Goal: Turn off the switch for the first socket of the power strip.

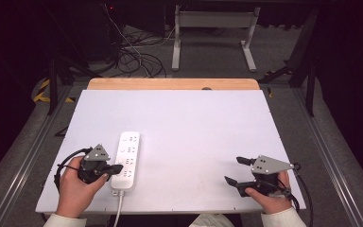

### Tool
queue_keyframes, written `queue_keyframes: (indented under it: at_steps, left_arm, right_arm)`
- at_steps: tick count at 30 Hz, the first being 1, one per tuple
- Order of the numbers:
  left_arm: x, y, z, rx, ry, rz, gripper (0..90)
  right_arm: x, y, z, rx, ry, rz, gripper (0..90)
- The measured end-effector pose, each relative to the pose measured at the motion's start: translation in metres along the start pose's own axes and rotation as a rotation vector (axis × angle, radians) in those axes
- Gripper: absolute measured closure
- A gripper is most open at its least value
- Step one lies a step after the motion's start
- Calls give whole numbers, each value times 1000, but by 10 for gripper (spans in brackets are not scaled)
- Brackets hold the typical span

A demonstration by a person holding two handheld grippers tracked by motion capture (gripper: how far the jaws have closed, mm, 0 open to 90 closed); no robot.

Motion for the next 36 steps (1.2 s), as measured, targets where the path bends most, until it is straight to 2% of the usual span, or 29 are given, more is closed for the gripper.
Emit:
queue_keyframes:
  at_steps: [9, 17, 19, 20, 21, 25, 28, 30, 33, 36]
  left_arm:
    - [5, 10, 6, 28, -34, 12, 900]
    - [5, 13, 7, 4, -27, 42, 900]
    - [6, 14, 7, -8, -30, 62, 898]
    - [7, 14, 8, -17, -13, 77, 860]
    - [8, 15, 8, -14, -4, 91, 740]
    - [12, 18, 9, 1, 1, 162, 543]
    - [15, 20, 9, 25, -27, 197, 459]
    - [17, 22, 9, 39, -41, 235, 341]
    - [18, 24, 9, 42, -36, 280, 303]
    - [17, 27, 9, 49, -39, 301, 258]
  right_arm:
    - [0, 0, 0, 1, -2, 0, 221]
    - [0, 0, 0, 0, -3, 1, 220]
    - [0, -1, 0, 0, 0, -2, 221]
    - [0, -1, -1, 1, 0, -1, 221]
    - [0, -1, -1, 2, -1, 0, 220]
    - [0, -1, 0, 2, -1, -1, 220]
    - [0, -1, -1, 1, -1, 2, 220]
    - [0, 0, -1, 1, -1, 4, 220]
    - [0, 0, -1, 1, -1, 3, 219]
    - [0, 0, -1, 0, 0, 3, 218]
Point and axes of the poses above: each handheld gripper's, and its own axes: y roughly backward along the jaws, x roughly out of its top, z roughly to its right, the point moved 6 cm from there along -y, roughly forward along the jaws, and after that the axes turned 11 degrees about -z, right-handed, at the moved point
